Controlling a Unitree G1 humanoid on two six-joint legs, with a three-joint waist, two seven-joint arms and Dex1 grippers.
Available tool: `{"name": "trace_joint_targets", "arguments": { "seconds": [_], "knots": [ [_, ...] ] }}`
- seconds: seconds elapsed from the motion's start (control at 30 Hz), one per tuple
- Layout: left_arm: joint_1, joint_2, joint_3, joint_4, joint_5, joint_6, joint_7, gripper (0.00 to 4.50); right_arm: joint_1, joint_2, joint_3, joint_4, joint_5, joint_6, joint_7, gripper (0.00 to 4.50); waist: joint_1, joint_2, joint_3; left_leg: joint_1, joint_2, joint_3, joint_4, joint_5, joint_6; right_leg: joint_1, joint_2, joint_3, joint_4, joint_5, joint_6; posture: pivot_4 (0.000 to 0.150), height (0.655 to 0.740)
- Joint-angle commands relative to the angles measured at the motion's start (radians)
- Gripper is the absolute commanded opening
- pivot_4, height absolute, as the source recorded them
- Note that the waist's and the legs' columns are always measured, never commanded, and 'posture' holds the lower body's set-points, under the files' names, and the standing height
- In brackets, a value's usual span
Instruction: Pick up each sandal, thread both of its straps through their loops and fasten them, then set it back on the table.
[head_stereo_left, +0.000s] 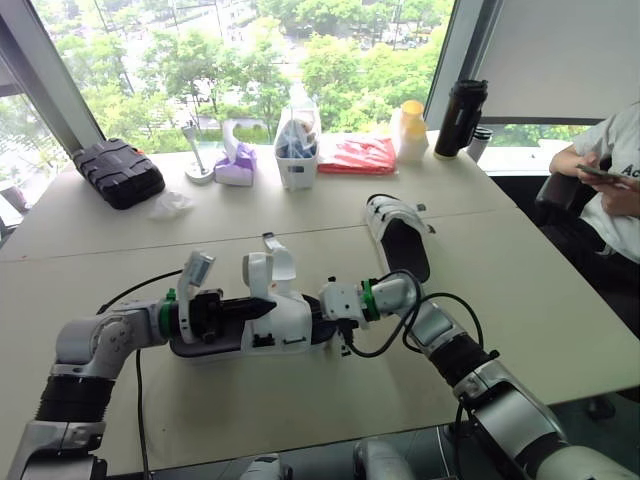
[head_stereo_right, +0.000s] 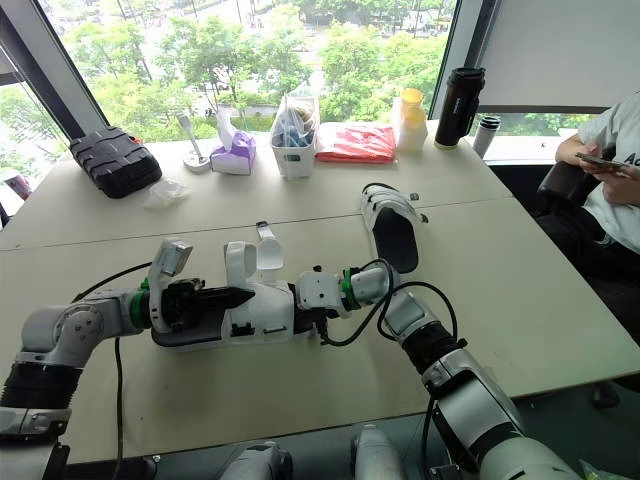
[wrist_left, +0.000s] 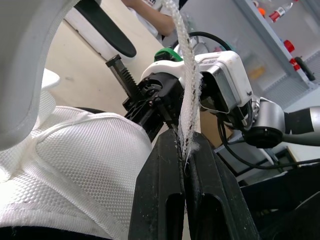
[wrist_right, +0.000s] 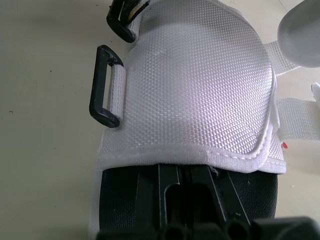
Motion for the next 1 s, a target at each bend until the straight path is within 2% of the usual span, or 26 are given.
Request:
{"name": "trace_joint_targets", "arguments": {
  "seconds": [0.03, 0.17, 0.4, 1.0],
  "knots": [
    [0.0, 0.017, -0.01, -0.026, 0.012, -0.027, -0.033, 0.12, 0.026, -0.011, 0.034, 0.031, -0.048, 0.023, 0.006, 0.0, 0.0, 0.0, 0.0, 0.0, 0.0, 0.0, 0.0, 0.0, 0.0, 0.0, 0.0, 0.0, 0.0, 0.0, 0.0, 0.15, 0.74],
    [0.027, 0.018, -0.027, -0.048, 0.055, -0.102, -0.052, 0.12, 0.026, -0.01, 0.033, 0.032, -0.047, 0.024, 0.005, 0.0, 0.0, 0.0, 0.0, 0.0, 0.0, 0.0, 0.0, 0.0, 0.0, 0.0, 0.0, 0.0, 0.0, 0.0, 0.0, 0.15, 0.74],
    [0.055, -0.033, -0.037, -0.021, 0.195, -0.381, -0.056, 0.12, 0.024, -0.007, 0.032, 0.034, -0.046, 0.024, 0.005, 0.0, 0.002, 0.0, 0.0, 0.0, 0.0, 0.0, 0.0, 0.0, 0.0, 0.0, 0.0, 0.0, 0.0, 0.0, -0.001, 0.15, 0.74],
    [0.166, 0.072, -0.092, -0.091, 0.238, -0.413, -0.145, 0.12, 0.025, -0.005, 0.033, 0.035, -0.047, 0.024, 0.002, 0.0, 0.0, 0.0, 0.0, 0.0, 0.001, 0.0, -0.001, 0.0, 0.0, 0.0, 0.0, 0.0, 0.0, -0.001, -0.002, 0.15, 0.74]
  ]
}}
